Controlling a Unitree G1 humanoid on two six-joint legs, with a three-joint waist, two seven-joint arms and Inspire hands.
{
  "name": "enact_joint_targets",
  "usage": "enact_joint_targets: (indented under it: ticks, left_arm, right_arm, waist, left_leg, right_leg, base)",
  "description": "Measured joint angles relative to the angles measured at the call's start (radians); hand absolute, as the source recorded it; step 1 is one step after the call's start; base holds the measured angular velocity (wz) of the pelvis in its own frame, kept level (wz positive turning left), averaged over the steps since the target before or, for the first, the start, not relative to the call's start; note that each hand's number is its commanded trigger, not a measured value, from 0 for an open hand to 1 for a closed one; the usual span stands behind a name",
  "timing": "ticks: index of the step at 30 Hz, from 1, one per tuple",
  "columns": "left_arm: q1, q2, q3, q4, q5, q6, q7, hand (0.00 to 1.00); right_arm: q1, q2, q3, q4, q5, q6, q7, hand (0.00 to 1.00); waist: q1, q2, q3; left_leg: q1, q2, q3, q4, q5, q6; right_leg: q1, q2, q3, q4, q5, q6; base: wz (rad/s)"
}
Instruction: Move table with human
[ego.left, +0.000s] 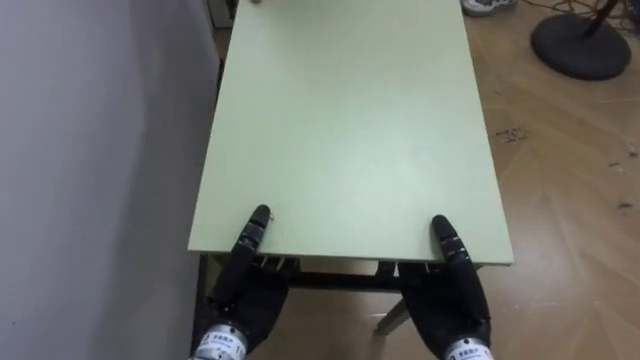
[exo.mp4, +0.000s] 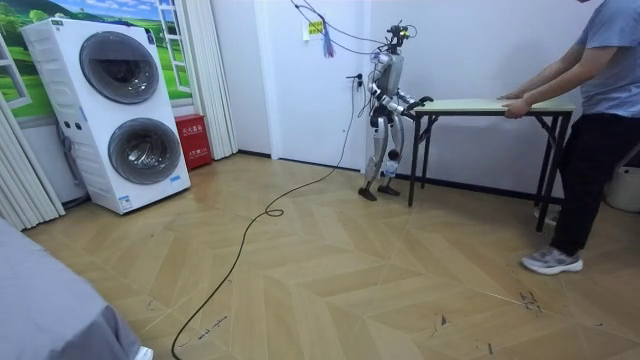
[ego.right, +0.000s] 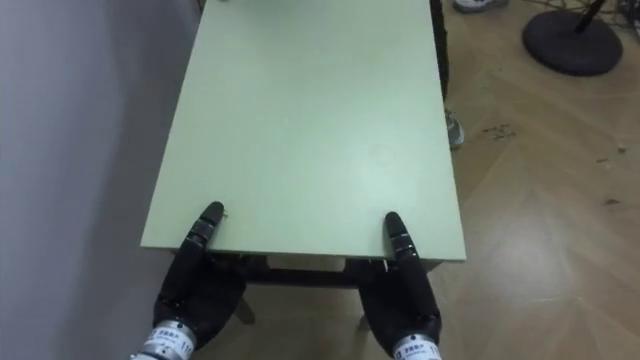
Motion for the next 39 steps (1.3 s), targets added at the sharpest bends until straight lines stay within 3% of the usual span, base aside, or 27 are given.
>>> enact_joint_targets:
  ticks: [4,8,11,13,23,30,31,32,33,34,35,36,39]
  left_arm:
    - [0.001,0.001,0.002,0.014,0.003,0.000,0.000,1.00]
    - [0.002,-0.002,0.007,0.033,0.002,0.000,0.008,1.00]
    - [0.002,-0.012,0.006,0.047,0.002,0.002,0.019,1.00]
    - [0.001,-0.018,0.007,0.068,0.003,0.003,0.020,1.00]
    - [0.002,-0.036,0.024,0.213,0.024,0.001,-0.056,1.00]
    - [0.003,-0.036,0.031,0.235,0.052,0.009,-0.081,0.98]
    - [0.003,-0.036,0.032,0.236,0.052,0.009,-0.082,0.88]
    - [0.003,-0.036,0.037,0.241,0.055,0.012,-0.090,0.81]
    - [0.004,-0.036,0.044,0.249,0.057,0.016,-0.101,0.67]
    - [0.005,-0.036,0.047,0.251,0.059,0.018,-0.104,0.62]
    - [0.005,-0.036,0.052,0.257,0.063,0.024,-0.112,0.35]
    - [0.006,-0.034,0.056,0.264,0.096,0.029,-0.124,0.00]
    - [0.001,-0.006,0.057,0.283,0.257,0.029,-0.157,0.00]
  right_arm:
    - [-0.001,0.003,0.000,0.000,-0.014,0.007,-0.013,1.00]
    - [-0.001,0.004,0.000,0.000,-0.036,0.017,-0.031,1.00]
    - [0.000,0.005,0.000,0.000,-0.045,0.026,-0.048,1.00]
    - [0.004,0.004,-0.001,0.002,-0.051,0.029,-0.062,1.00]
    - [0.005,0.023,0.000,0.096,-0.087,0.047,-0.053,1.00]
    - [0.002,0.025,-0.012,0.119,-0.089,0.070,-0.043,1.00]
    - [0.001,0.025,-0.012,0.121,-0.090,0.070,-0.042,0.94]
    - [0.000,0.029,-0.014,0.130,-0.093,0.073,-0.034,0.33]
    - [0.000,0.036,-0.021,0.135,-0.101,0.079,-0.031,0.00]
    - [0.000,0.041,-0.024,0.139,-0.104,0.081,-0.030,0.00]
    - [0.000,0.047,-0.030,0.148,-0.110,0.085,-0.024,0.00]
    - [0.000,0.047,-0.034,0.155,-0.112,0.089,-0.015,0.00]
    - [0.000,0.044,-0.035,0.164,-0.128,0.103,-0.012,0.00]
  waist:
    - [0.002,0.002,-0.0009]
    - [0.005,0.002,-0.0015]
    - [0.003,0.003,-0.0016]
    - [-0.003,0.008,-0.0029]
    - [-0.002,0.004,-0.0071]
    - [-0.003,0.000,-0.0093]
    - [-0.003,0.000,-0.0095]
    - [-0.003,0.000,-0.0100]
    - [-0.003,0.000,-0.0100]
    - [-0.003,0.000,-0.0104]
    - [-0.003,0.000,-0.0122]
    - [-0.003,0.001,-0.0136]
    - [-0.004,-0.002,-0.0165]
  left_leg:
    - [0.005,-0.024,-0.019,0.003,0.000,0.010]
    - [0.015,-0.042,-0.029,0.003,-0.001,0.019]
    - [0.037,-0.050,-0.030,-0.004,-0.003,0.022]
    - [0.057,-0.051,-0.029,-0.016,-0.007,0.020]
    - [0.160,-0.048,-0.010,-0.093,-0.009,0.023]
    - [0.178,-0.044,-0.010,-0.107,-0.010,0.024]
    - [0.179,-0.043,-0.010,-0.108,-0.010,0.024]
    - [0.181,-0.041,-0.010,-0.111,-0.009,0.024]
    - [0.187,-0.039,-0.010,-0.114,-0.010,0.024]
    - [0.189,-0.038,-0.010,-0.116,-0.010,0.023]
    - [0.192,-0.036,-0.010,-0.118,-0.010,0.023]
    - [0.193,-0.034,-0.008,-0.119,-0.010,0.023]
    - [0.194,-0.031,-0.006,-0.119,-0.010,0.023]
  right_leg:
    - [-0.018,-0.018,0.050,0.051,-0.015,0.012]
    - [-0.027,-0.017,0.133,0.058,-0.029,0.019]
    - [-0.087,-0.024,0.175,0.048,-0.011,0.019]
    - [-0.106,-0.025,0.170,0.040,0.028,0.023]
    - [-0.012,-0.014,0.160,-0.031,0.057,0.029]
    - [0.016,-0.005,0.160,-0.068,0.072,0.031]
    - [0.016,-0.004,0.160,-0.069,0.074,0.031]
    - [0.019,-0.002,0.161,-0.079,0.077,0.029]
    - [0.028,0.002,0.160,-0.087,0.082,0.028]
    - [0.031,0.003,0.160,-0.092,0.084,0.028]
    - [0.035,0.006,0.160,-0.099,0.087,0.027]
    - [0.037,0.008,0.160,-0.101,0.091,0.026]
    - [0.038,0.011,0.160,-0.101,0.095,0.024]
  base:
    - [0.23]
    - [0.08]
    - [0.10]
    - [0.12]
    - [-0.06]
    - [-0.01]
    - [0.00]
    - [0.00]
    - [0.00]
    - [-0.03]
    - [-0.03]
    - [-0.03]
    - [-0.02]
